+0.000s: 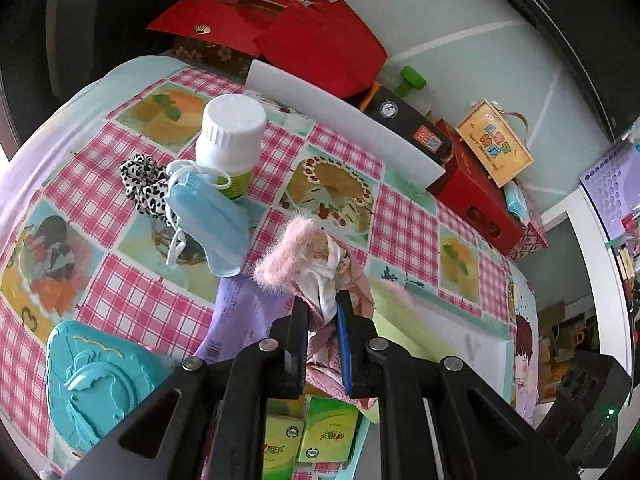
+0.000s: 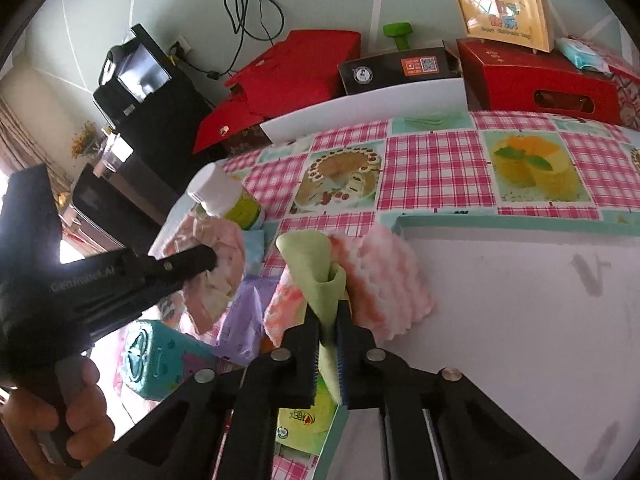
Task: Organize soft objects
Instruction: 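Carry the green cloth with the right gripper into the white tray while the left drops the floral fabric there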
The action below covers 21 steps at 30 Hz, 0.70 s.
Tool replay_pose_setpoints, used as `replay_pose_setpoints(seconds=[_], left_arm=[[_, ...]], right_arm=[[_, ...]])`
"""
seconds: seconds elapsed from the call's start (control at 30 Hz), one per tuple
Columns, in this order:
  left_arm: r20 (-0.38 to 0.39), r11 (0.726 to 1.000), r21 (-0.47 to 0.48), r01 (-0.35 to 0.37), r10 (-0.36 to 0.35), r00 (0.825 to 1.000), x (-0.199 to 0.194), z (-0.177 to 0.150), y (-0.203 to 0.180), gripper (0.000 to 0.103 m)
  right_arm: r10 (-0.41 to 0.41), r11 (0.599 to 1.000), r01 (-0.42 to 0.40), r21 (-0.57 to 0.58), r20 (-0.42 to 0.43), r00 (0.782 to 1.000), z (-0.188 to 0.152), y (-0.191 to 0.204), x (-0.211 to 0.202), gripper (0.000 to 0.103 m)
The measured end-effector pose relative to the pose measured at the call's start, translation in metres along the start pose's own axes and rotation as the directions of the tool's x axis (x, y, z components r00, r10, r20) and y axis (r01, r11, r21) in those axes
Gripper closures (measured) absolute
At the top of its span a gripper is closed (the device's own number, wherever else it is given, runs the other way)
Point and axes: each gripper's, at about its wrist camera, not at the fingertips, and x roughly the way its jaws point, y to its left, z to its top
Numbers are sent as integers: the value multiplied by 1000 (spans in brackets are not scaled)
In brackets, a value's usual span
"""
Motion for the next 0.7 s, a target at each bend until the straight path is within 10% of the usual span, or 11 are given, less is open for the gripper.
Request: replay_pose_setpoints(seconds=[0.7], left_arm=[[175, 990, 126, 66, -87, 981, -71, -11, -41, 90]], right_arm=[[68, 998, -60, -35, 332, 941, 15, 13, -122, 97]])
